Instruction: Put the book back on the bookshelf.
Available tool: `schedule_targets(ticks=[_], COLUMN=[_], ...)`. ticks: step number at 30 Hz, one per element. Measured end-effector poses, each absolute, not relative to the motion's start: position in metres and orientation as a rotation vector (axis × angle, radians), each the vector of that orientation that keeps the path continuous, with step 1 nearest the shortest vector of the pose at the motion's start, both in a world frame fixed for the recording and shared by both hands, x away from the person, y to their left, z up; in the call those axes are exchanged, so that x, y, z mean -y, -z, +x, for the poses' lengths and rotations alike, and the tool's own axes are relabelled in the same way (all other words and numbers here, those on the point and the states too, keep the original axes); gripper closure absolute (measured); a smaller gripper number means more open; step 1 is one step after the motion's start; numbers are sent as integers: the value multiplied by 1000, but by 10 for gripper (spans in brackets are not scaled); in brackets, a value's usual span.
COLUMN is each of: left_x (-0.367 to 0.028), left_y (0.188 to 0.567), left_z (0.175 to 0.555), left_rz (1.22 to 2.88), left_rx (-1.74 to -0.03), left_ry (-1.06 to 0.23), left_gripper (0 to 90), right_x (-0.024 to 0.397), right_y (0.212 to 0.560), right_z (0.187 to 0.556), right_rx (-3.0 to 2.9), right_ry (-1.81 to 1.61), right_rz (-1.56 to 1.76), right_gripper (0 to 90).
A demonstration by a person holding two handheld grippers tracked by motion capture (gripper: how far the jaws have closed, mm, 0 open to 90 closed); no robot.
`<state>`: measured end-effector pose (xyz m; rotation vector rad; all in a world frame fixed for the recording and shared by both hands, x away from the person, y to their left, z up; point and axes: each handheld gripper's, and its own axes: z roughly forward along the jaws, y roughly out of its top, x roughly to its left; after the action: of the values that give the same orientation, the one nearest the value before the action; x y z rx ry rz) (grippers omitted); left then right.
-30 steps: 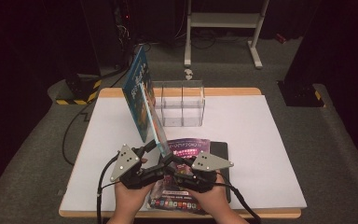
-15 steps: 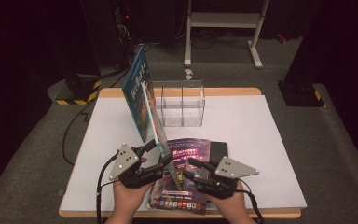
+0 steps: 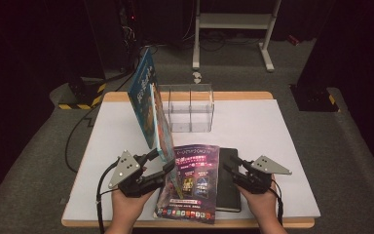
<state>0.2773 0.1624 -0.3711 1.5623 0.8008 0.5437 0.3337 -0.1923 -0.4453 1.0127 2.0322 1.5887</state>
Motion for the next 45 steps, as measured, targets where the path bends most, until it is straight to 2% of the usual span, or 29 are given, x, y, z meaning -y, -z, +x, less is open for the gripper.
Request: schedule_targets(ticks=[29, 36, 40, 42, 45], left_x=[-190, -195, -197, -197, -204], left_y=[367, 365, 365, 364, 365], left_z=[267, 262, 255, 249, 247], left_rz=[1567, 1562, 1546, 1544, 1535], left_rx=[-837, -854, -891, -921, -954], left_ry=[-587, -614, -683, -785, -837], left_gripper=[563, 625, 697, 741, 782], right_x=[181, 182, 182, 182, 182], right_y=[451, 451, 451, 451, 450], right_z=[336, 336, 336, 336, 336], right_rx=[-2068, -2066, -2066, -2066, -2065], right_ry=[-1606, -1611, -1614, -1614, -1615], right_rz=[1017, 1023, 1024, 1024, 1025], right_gripper=[572, 572, 573, 573, 574])
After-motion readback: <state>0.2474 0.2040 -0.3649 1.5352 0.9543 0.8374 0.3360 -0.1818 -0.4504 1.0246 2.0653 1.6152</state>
